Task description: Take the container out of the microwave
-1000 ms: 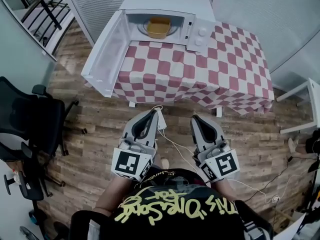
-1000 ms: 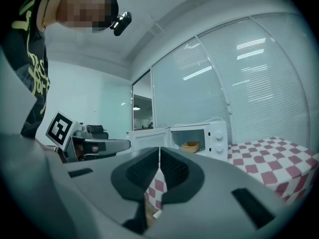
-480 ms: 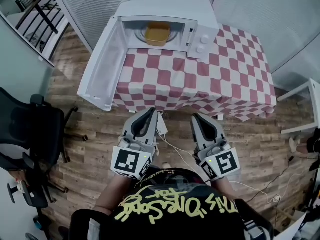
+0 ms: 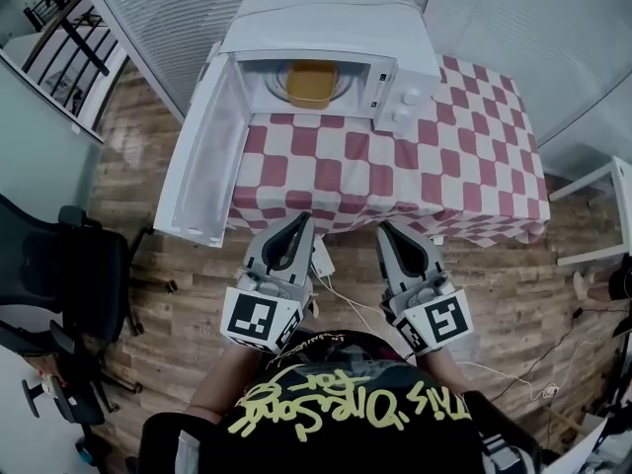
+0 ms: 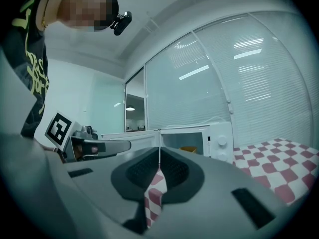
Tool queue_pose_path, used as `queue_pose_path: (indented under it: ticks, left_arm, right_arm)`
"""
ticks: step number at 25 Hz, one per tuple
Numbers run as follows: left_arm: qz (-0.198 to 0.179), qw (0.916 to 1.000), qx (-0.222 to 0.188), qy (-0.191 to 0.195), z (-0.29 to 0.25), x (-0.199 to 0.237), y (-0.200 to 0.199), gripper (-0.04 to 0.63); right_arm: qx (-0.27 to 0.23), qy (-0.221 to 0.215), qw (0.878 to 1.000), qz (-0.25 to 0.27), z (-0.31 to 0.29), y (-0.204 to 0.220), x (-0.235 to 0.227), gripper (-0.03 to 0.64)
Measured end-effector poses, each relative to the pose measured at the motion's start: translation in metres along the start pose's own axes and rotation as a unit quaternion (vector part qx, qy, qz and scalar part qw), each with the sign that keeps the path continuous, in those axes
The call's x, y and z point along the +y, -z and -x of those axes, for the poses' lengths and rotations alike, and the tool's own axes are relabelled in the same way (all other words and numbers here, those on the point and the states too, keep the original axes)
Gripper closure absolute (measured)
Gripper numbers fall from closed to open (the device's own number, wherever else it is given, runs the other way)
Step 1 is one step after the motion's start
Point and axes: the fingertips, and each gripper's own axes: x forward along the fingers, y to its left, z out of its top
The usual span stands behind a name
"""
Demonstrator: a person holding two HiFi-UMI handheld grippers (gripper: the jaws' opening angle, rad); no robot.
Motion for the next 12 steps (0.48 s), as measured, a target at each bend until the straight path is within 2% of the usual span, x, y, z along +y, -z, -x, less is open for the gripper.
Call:
queue_pose_path:
  ticks: [12]
  left_arm:
    - [0.002, 0.9998, 0.008, 0.018, -0.033, 0.035, -0.006, 0.586]
  right_arm:
    - [0.005, 0.018, 1.0, -0.003, -0.043, -0.002, -0.017, 0.606]
